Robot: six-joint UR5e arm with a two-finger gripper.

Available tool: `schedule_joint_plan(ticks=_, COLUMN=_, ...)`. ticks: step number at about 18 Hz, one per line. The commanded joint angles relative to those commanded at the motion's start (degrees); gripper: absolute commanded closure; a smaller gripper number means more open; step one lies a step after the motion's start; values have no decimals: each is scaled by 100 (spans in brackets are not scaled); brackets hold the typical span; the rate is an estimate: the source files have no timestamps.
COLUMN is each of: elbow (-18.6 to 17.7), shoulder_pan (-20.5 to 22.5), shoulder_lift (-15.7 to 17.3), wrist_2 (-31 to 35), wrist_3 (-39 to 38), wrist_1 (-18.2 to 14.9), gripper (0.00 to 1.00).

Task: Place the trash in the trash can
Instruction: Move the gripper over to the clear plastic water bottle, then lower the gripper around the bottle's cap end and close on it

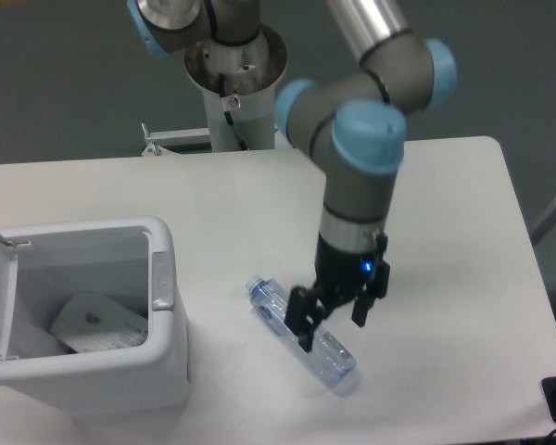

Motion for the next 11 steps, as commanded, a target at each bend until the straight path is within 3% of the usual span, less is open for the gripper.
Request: schedule_joint_plan(ticks=11, elbow=34, shoulder_pan=-97, shoulder_lift=-624, wrist_2=238, wrist_3=133, wrist_1=219, gripper=0)
